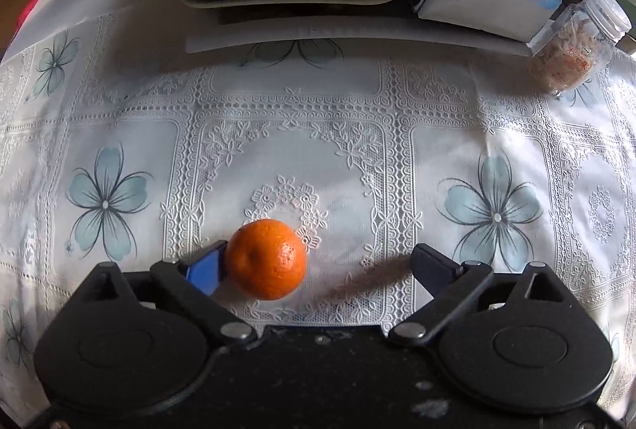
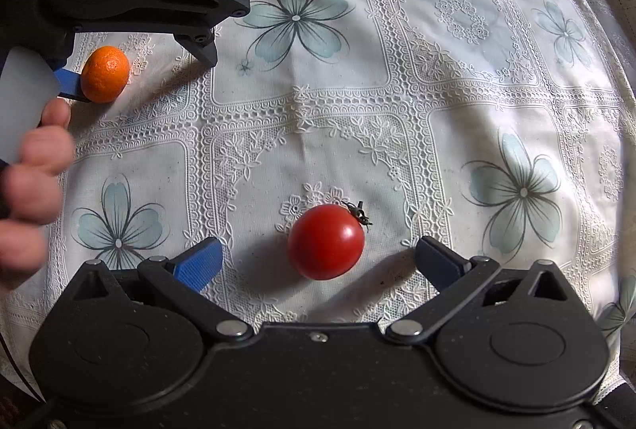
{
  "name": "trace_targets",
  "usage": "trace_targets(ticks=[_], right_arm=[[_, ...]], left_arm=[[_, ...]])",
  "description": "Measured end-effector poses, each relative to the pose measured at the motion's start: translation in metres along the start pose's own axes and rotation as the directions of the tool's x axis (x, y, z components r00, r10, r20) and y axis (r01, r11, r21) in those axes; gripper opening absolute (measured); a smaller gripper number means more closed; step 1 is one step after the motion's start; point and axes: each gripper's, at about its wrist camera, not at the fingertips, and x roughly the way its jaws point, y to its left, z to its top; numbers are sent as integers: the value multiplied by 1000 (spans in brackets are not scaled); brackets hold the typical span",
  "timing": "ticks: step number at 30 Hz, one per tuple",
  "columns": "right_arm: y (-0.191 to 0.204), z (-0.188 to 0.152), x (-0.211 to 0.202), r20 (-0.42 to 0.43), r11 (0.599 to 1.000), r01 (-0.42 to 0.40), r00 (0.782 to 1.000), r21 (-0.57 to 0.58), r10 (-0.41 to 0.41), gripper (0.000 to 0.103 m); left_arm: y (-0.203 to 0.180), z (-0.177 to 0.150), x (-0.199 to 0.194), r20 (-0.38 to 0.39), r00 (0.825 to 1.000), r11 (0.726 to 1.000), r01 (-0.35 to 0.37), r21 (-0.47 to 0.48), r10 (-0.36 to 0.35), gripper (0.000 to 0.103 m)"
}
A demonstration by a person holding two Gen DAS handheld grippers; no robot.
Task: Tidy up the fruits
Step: 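Close left gripper on the tangerine while right gripper holds the cherry tomato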
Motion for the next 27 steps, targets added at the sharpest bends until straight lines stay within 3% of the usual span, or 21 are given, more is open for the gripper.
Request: trace_targets(ticks=[12,15,18,20,22,25,27], right_arm=[[2,-2,-1,6,1000,5,1000,2,-5,101],[4,-3,-5,7,1000,2,1000,-14,-2,94],[6,-4,-10,5,999,-7,1000,-33,7,79],[6,-4,-10,0,999,-10,1000,-34,10,77],[4,-4,-12,-1,1000,-6,1000,-15,6,70],[-1,2,-14,-10,1000,0,1000,-4,-1,55],[-6,7,-15,-28,1000,-4,1000,-3,4,44]], left_arm=[[-3,1,2,-6,1000,1000,5,23,-4,103],[-3,2,3,-6,1000,1000,5,24,-5,103],[-2,3,4,-12,1000,1000,7,27,-7,103],[-1,5,3,-18,1000,1000,9,20,-9,103],[3,6,1,-15,1000,1000,8,11,-8,97],[10,8,-5,-16,1000,1000,1,-10,-1,74],[19,9,-10,-11,1000,999,-8,-35,7,37]])
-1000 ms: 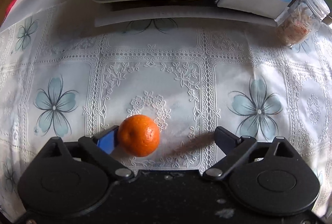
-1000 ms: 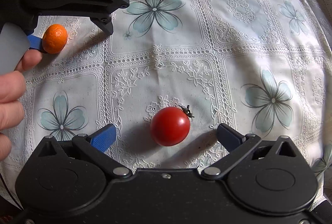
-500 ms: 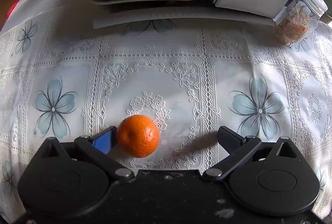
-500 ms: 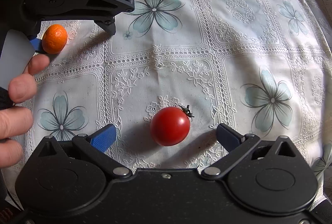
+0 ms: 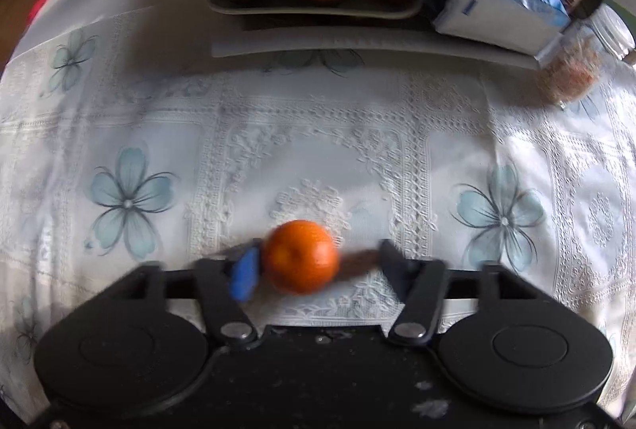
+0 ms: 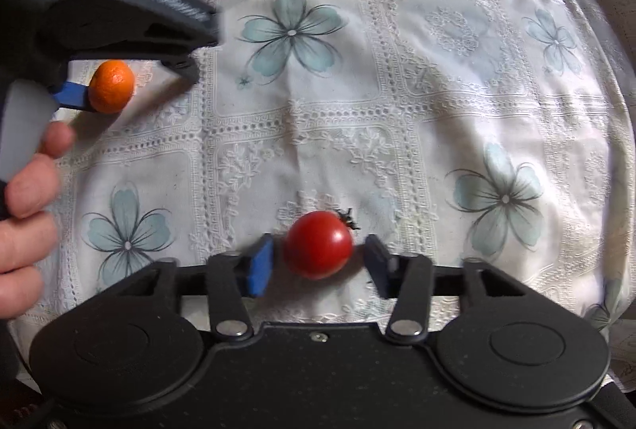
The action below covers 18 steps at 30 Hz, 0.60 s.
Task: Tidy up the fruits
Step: 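Close left gripper on the tangerine while right gripper holds the cherry tomato, then carry both fruits over the gold tray and open both grippers to drop them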
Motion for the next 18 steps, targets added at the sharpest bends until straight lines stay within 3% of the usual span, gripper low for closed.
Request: trace_targets(ticks=[4,10,18], right_arm=[[-13,3,1,-30,999,-23,999,35,24,44],[-36,4,0,-26,997,-8,1000,79,10,44],[-63,-9,-29,84,995,-62,995,81,55,44]], left_arm=[[20,-4,-4,-40,997,996,59,-69,-61,37],[34,-37,-30,-24,998,996,54,-70,-56,37],[50,-123,-94,-2,996,993,92,-76,-93,37]])
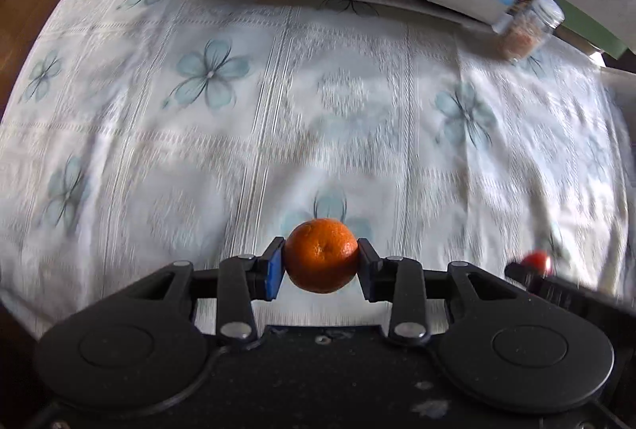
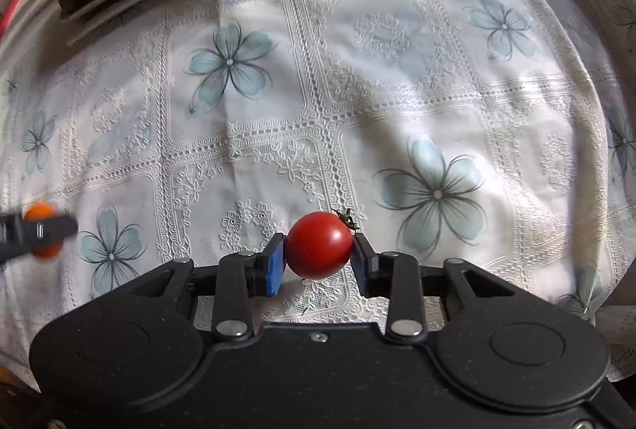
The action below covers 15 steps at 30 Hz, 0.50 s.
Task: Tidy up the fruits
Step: 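Carry both fruits over the gold tray and open both grippers to drop them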
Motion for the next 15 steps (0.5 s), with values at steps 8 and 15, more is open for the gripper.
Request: trace_targets(ticks=[8,15], right_arm=[[-20,-42,-60,197,991,-129,971,-37,133,44],[-53,-125,-88,264,974,-222,938,-42,225,44]], left_arm=[[7,-122,-44,34,999,999,32,26,-33,37],[-2,-208,-63,80,996,997,35,68,-41,37]])
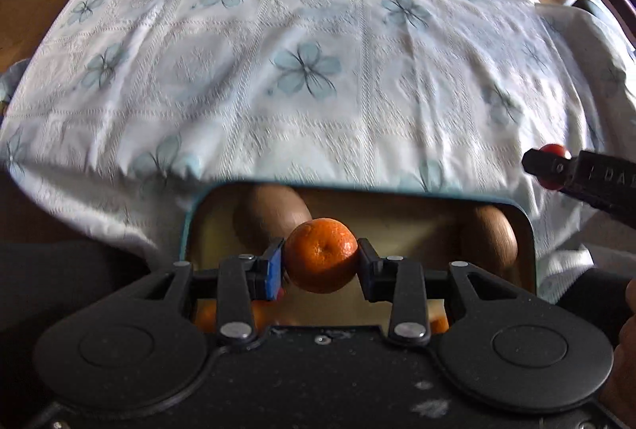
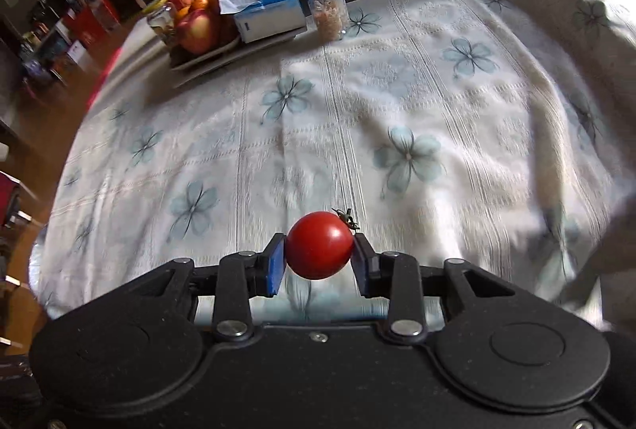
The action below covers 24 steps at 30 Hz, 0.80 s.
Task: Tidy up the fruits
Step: 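Carry both fruits over the gold tray and open both grippers to drop them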
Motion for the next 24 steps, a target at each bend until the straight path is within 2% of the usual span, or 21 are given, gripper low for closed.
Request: trace_targets(ticks=[6,10,15,24], right_arm=[[-17,-57,-25,-7,999,-23,1000,41,24,44],[-12,-80,-37,17,1000,4,1000,3,-4,44],[-1,-91,-48,54,998,-27,998,-62,31,44],[11,-95,-46,75,993,-2,997,-116,11,44]], left_arm=[[-14,-36,-6,15,999,999,30,18,-30,37],[-20,-41,-10,42,999,1000,0,22,-1,37],[-20,-42,-8,52,998,999,-44,17,43,37],[-12,-39,6,27,996,996,-89,12,88,38]])
